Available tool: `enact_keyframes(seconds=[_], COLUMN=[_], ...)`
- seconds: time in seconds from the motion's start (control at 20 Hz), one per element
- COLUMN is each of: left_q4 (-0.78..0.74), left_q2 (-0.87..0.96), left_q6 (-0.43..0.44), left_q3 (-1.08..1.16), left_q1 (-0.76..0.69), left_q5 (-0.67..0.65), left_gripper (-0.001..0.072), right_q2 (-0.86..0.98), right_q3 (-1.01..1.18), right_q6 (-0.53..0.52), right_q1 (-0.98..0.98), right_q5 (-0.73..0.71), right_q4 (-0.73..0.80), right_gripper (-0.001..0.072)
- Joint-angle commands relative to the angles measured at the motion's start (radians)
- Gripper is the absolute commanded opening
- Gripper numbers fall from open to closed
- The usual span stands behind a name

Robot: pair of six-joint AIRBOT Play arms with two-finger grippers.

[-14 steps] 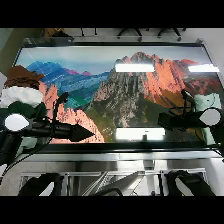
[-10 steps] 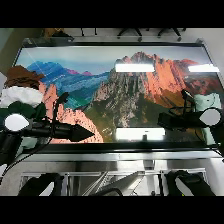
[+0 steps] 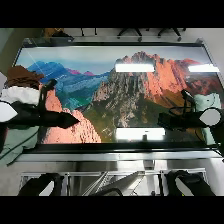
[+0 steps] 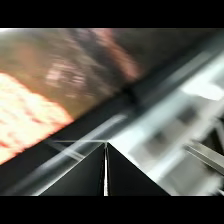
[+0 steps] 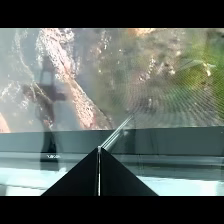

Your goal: Fold the shirts.

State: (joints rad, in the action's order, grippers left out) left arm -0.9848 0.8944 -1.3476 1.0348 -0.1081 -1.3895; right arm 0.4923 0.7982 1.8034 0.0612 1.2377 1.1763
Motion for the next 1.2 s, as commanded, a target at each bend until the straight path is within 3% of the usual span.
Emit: enact_keyframes(seconds=[0.0,0.05,0.1,0.55,0.9,1.15], left_q4=[-0.391,-0.458,-0.520,-0.937,-0.925,-0.926], left_q2=[0.095,0.136,0.185,0.825,1.266,1.342], left_q6=[-0.117,-0.118,-0.123,-0.104,-0.104,-0.104], left_q3=[0.206,0.254,0.299,0.735,1.023,0.950], left_q1=[0.067,0.089,0.112,0.283,0.410,0.406], left_q5=[0.017,0.037,0.065,0.510,0.598,0.828], left_gripper=[0.0182,0.0667,0.0690,0.0690,0.0690,0.0688], right_q2=[-0.001,-0.001,0.000,0.000,0.001,0.000], right_q3=[0.000,0.000,0.000,0.000,0.000,0.000], right_q6=[0.000,0.000,0.000,0.000,-0.046,-0.045], right_q1=[0.001,0.001,0.001,0.001,0.001,0.001], right_q5=[0.000,0.000,0.000,-0.008,-0.011,-0.011], right_q4=[0.000,0.000,0.000,0.000,0.001,-0.015], right_gripper=[0.0028,0.0027,0.0027,0.0027,0.0027,0.0027])
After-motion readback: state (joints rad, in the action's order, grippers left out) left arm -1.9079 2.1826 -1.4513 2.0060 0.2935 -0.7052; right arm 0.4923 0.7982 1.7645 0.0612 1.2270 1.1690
